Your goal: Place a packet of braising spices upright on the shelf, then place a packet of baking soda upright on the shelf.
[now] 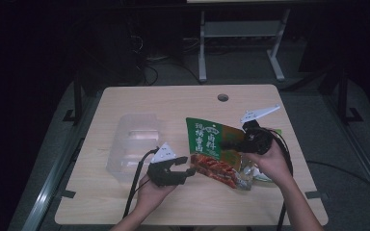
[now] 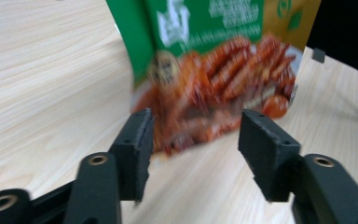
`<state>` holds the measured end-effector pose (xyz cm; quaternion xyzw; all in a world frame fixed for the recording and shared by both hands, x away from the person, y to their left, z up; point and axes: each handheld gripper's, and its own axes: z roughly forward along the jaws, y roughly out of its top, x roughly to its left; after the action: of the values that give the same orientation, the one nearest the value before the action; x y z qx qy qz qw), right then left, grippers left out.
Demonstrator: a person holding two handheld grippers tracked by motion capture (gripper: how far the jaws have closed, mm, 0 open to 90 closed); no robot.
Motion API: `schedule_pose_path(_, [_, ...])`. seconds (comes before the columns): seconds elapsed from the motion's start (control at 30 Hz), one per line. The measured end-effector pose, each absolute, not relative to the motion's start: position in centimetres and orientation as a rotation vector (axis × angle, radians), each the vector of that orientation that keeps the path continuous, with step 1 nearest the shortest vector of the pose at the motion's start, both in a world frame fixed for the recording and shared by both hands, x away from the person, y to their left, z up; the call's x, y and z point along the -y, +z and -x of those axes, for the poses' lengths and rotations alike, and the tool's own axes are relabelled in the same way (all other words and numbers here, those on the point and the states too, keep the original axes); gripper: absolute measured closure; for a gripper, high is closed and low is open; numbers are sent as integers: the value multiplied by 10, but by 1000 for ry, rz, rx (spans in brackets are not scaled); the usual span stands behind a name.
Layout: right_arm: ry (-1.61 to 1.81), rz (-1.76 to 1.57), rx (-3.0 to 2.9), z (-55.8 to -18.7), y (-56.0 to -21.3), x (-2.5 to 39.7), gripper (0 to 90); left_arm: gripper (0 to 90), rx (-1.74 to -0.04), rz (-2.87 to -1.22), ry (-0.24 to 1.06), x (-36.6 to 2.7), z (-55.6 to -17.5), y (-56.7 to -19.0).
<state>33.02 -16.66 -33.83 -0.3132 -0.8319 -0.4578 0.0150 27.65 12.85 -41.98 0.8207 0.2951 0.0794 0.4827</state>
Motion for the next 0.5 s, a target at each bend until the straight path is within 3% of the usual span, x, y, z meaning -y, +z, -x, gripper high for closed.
schedule_pose_path(0.27, [-1457,962,2629,-336,-315,149,897,328,-674,-2006,179,-139,-259,-421])
schedule_pose_path(0.5, [-1443,948,2669,-345,-299,131,897,302,-644,-1996,191,-148,-253,-422])
